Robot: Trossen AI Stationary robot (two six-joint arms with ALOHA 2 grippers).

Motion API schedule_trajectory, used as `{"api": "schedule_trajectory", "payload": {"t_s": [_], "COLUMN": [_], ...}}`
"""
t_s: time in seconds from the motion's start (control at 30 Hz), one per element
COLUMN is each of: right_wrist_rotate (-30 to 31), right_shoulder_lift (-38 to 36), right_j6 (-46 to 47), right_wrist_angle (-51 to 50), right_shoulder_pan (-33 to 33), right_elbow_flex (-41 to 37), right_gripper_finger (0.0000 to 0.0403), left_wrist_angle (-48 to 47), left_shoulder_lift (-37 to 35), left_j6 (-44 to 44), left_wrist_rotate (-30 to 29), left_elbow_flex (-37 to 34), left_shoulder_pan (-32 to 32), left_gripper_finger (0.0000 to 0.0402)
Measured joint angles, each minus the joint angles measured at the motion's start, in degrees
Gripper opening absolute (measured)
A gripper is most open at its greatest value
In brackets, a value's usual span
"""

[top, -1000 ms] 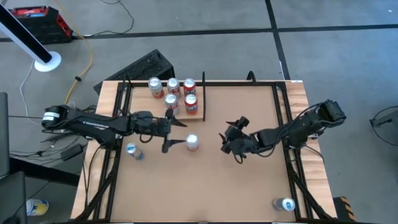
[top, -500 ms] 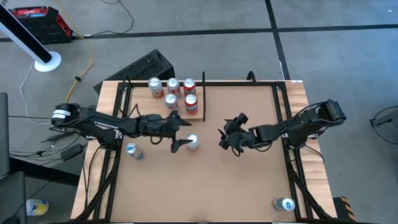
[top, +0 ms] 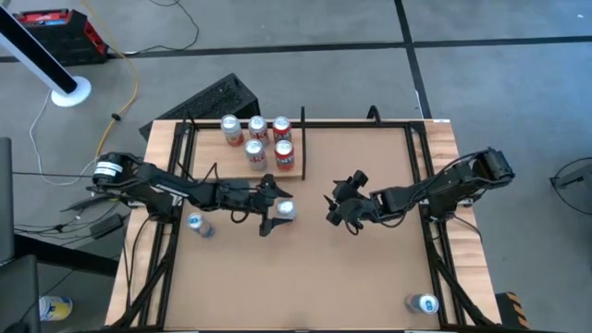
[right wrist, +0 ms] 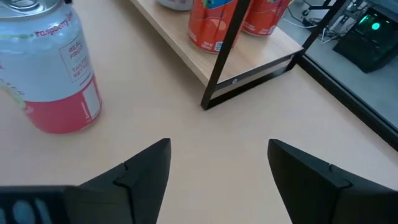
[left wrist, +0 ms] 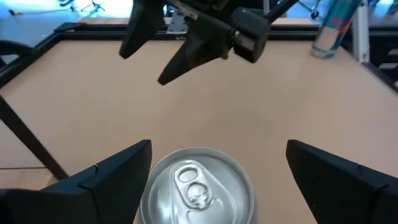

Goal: Place canned beverage on shelf
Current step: Put the white-pink soda can on the shelf aligned with the other white-pink soda can

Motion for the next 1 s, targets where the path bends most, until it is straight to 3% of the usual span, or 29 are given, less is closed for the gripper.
{"api": "schedule_trajectory", "payload": {"t_s": [0.4, 1.0], "right_wrist_rotate": [0.0, 0.0], "right_shoulder_lift": [0.0, 0.0], "right_j6": [-0.2, -0.2], "right_wrist_angle": [0.2, 0.2], "right_shoulder_pan": [-0.1, -0.1], "right_elbow_flex": [0.0, 0.0], "right_gripper_finger": [0.0290, 0.0290], "left_wrist_angle": [-0.2, -3.4], "left_shoulder_lift": [0.1, 0.1], "left_j6": [4.4, 3.7], "left_wrist_rotate": [-1.5, -2.4], "left_elbow_flex": [0.0, 0.0], "left_shoulder_pan": [0.0, 0.0], "left_gripper_finger": [0.0358, 0.0358]}}
